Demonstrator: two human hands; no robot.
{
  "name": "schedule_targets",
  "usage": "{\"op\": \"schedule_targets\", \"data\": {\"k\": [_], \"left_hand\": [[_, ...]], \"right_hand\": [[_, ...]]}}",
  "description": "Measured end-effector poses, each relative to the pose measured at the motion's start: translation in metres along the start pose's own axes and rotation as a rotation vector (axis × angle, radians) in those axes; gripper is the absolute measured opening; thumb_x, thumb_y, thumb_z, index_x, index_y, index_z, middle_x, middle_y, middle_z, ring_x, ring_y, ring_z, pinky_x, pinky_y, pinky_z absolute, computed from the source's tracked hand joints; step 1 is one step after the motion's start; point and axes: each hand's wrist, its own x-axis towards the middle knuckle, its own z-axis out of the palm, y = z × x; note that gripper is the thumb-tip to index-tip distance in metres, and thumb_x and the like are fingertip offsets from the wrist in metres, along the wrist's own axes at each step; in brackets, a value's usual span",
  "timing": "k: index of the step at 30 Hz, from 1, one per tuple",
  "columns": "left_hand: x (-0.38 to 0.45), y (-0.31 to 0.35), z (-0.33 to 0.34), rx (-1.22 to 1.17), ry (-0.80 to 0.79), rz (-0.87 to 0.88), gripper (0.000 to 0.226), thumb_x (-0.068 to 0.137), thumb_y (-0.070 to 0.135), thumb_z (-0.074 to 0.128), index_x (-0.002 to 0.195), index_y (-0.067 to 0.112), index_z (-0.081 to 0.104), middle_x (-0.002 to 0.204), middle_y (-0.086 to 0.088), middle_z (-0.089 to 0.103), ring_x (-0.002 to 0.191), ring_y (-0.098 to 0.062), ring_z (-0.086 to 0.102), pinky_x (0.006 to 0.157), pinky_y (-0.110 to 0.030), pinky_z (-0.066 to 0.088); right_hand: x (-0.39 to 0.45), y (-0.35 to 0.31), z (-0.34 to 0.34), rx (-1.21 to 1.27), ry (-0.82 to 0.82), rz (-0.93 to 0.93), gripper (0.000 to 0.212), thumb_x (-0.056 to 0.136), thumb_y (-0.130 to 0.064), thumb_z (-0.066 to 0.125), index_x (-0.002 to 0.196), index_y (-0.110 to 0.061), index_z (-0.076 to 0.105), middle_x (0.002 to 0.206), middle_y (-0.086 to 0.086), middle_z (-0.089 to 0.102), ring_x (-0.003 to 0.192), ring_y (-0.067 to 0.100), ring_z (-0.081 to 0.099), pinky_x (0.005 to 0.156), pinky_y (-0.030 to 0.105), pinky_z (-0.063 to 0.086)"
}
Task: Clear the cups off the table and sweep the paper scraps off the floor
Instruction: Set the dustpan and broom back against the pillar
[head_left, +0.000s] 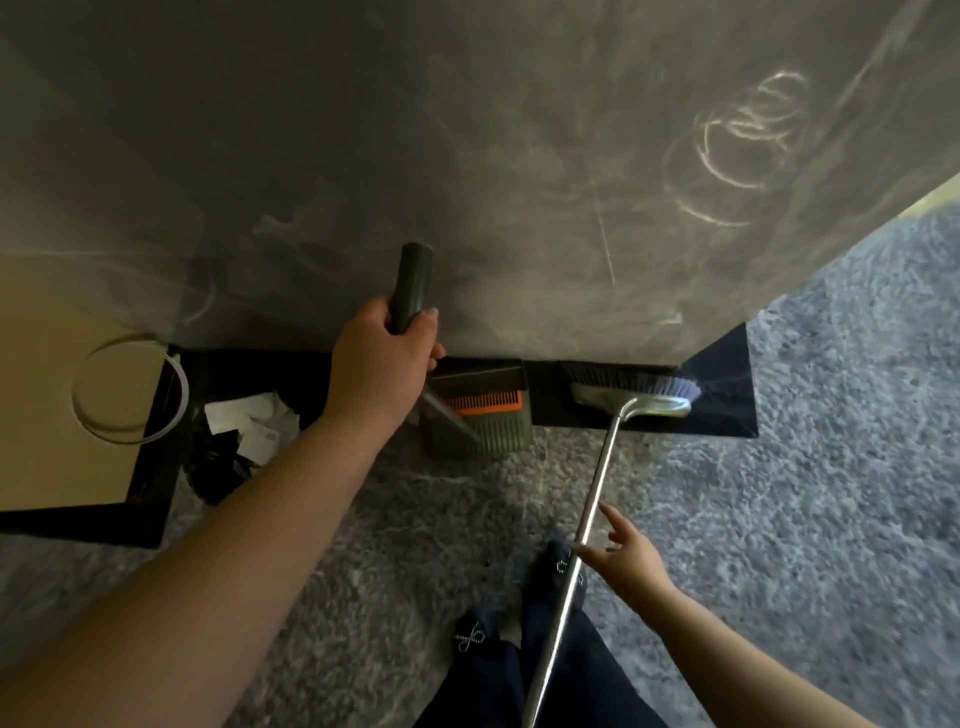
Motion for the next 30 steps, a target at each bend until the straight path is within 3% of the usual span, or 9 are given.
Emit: {"op": "schedule_targets", "data": {"k": [4, 9, 11, 13, 15, 17, 19, 23, 30], "left_hand": [[0.004, -0.008, 0.001, -0.021, 0.023, 0.026, 0.010, 0.097, 0.031, 0.053, 0.090, 0.028, 0.059, 0.071, 0.000, 0.069, 0.063, -0.010, 0.066, 0.060, -0.021, 0.044], [0.008, -0.012, 0.005, -0.080, 0.064, 0.041, 0.011, 0.094, 0.033, 0.057, 0.085, 0.029, 0.061, 0.064, 0.003, 0.068, 0.061, -0.015, 0.066, 0.064, -0.033, 0.048], [0.009, -0.011, 0.007, -0.092, 0.068, 0.041, 0.010, 0.093, 0.034, 0.057, 0.086, 0.029, 0.062, 0.065, 0.003, 0.069, 0.062, -0.016, 0.067, 0.064, -0.034, 0.049], [0.009, -0.010, 0.008, -0.098, 0.062, 0.046, 0.009, 0.093, 0.034, 0.057, 0.087, 0.029, 0.062, 0.065, 0.003, 0.068, 0.062, -0.015, 0.067, 0.065, -0.035, 0.050], [0.008, -0.007, 0.011, -0.095, 0.062, 0.046, 0.010, 0.093, 0.033, 0.057, 0.085, 0.029, 0.061, 0.064, 0.003, 0.068, 0.061, -0.014, 0.066, 0.063, -0.034, 0.050], [0.008, -0.003, 0.014, -0.096, 0.069, 0.040, 0.011, 0.094, 0.031, 0.057, 0.085, 0.027, 0.062, 0.063, 0.003, 0.067, 0.059, -0.012, 0.065, 0.061, -0.030, 0.048], [0.007, 0.002, 0.014, -0.064, 0.066, 0.042, 0.010, 0.095, 0.030, 0.056, 0.087, 0.027, 0.061, 0.063, 0.002, 0.067, 0.057, -0.009, 0.064, 0.059, -0.025, 0.048], [0.001, 0.009, 0.015, -0.008, 0.049, 0.023, 0.009, 0.097, 0.027, 0.054, 0.090, 0.027, 0.060, 0.068, -0.001, 0.067, 0.060, -0.011, 0.065, 0.058, -0.021, 0.045], [-0.001, 0.019, 0.012, 0.056, 0.017, -0.085, 0.017, 0.096, 0.030, 0.053, 0.086, 0.019, 0.060, 0.070, -0.002, 0.068, 0.069, -0.015, 0.064, 0.061, -0.028, 0.044]], "right_hand": [[0.022, 0.035, 0.042, -0.071, -0.056, 0.083, 0.082, 0.078, -0.033, 0.078, 0.147, -0.027, 0.034, 0.139, 0.015, 0.050, 0.121, 0.025, 0.054, 0.096, 0.029, 0.044], [0.041, 0.065, 0.074, -0.101, -0.139, 0.168, 0.083, 0.079, -0.026, 0.076, 0.148, -0.029, 0.031, 0.136, 0.009, 0.054, 0.113, 0.021, 0.059, 0.074, 0.016, 0.041], [0.044, 0.066, 0.078, -0.114, -0.140, 0.146, 0.078, 0.080, -0.012, 0.071, 0.147, -0.025, 0.034, 0.130, 0.006, 0.059, 0.097, 0.017, 0.065, 0.063, 0.010, 0.042], [0.045, 0.064, 0.079, -0.070, -0.105, 0.141, 0.069, 0.078, -0.002, 0.065, 0.141, -0.021, 0.043, 0.108, 0.006, 0.065, 0.065, 0.006, 0.064, 0.047, 0.006, 0.041], [0.041, 0.057, 0.075, -0.002, -0.068, 0.131, 0.061, 0.079, 0.000, 0.065, 0.134, -0.020, 0.049, 0.085, 0.001, 0.065, 0.047, -0.002, 0.059, 0.045, 0.007, 0.043], [0.035, 0.043, 0.064, 0.066, -0.028, 0.095, 0.049, 0.080, -0.004, 0.069, 0.122, -0.025, 0.056, 0.076, -0.004, 0.065, 0.051, -0.001, 0.063, 0.056, 0.014, 0.052], [0.031, 0.028, 0.049, 0.142, 0.015, 0.064, 0.035, 0.078, -0.014, 0.074, 0.102, -0.034, 0.059, 0.084, 0.002, 0.069, 0.067, 0.013, 0.071, 0.075, 0.037, 0.059], [0.021, -0.013, 0.006, 0.284, 0.050, -0.023, 0.008, 0.087, -0.032, 0.068, 0.090, -0.025, 0.064, 0.086, 0.010, 0.071, 0.079, 0.026, 0.071, 0.081, 0.050, 0.055], [0.004, -0.096, -0.084, 0.556, 0.083, -0.141, 0.033, 0.096, 0.001, 0.034, 0.092, -0.013, 0.064, 0.090, 0.027, 0.058, 0.084, 0.038, 0.058, 0.076, 0.046, 0.046]]}}
